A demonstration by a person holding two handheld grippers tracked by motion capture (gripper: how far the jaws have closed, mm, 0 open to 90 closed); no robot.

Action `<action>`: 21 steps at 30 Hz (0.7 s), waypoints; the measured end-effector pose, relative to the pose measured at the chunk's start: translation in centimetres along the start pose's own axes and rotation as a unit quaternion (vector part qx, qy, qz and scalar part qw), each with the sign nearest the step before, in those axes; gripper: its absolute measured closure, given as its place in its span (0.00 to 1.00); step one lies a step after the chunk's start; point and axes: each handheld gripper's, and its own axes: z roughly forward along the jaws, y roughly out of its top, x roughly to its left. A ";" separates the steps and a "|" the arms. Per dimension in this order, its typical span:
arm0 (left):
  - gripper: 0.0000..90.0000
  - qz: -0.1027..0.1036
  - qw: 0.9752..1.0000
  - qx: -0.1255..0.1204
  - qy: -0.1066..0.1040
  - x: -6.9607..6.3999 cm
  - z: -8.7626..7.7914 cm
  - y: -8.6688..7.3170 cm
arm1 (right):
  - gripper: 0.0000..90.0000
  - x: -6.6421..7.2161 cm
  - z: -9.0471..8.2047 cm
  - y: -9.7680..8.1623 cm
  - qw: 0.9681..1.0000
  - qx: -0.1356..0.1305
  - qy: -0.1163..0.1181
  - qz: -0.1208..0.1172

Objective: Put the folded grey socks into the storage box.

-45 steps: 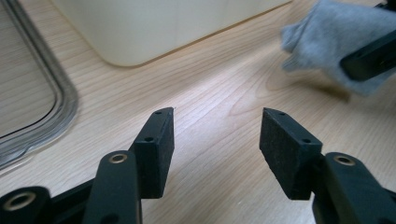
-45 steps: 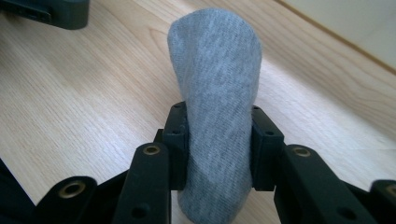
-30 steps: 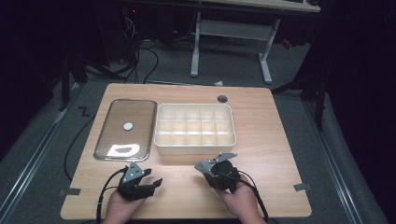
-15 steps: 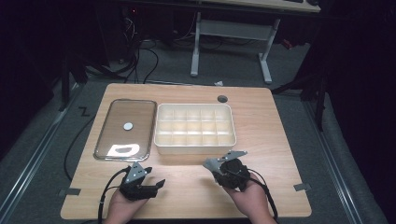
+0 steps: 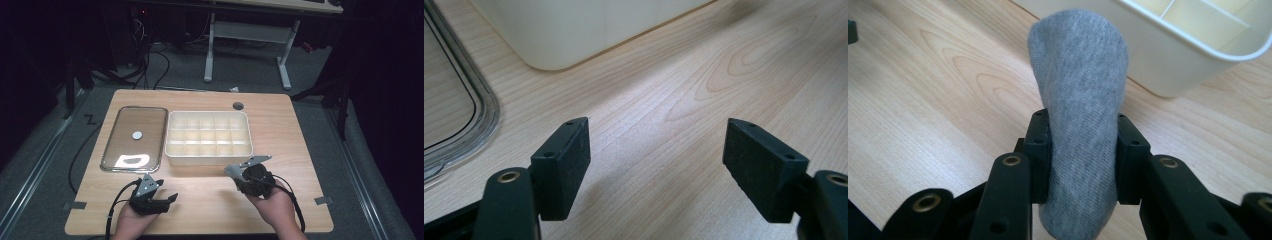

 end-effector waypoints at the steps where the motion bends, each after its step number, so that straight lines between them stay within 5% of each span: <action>1: 0.31 0.000 1.000 0.000 0.001 0.0 0.0 0.0 | 0.75 -0.2 -0.1 0.1 1.000 -0.002 0.002 0.000; 21: 0.31 -0.013 1.000 0.002 0.023 1.4 -1.1 -0.7 | 0.75 -3.9 -2.3 3.2 1.000 -0.015 0.000 0.023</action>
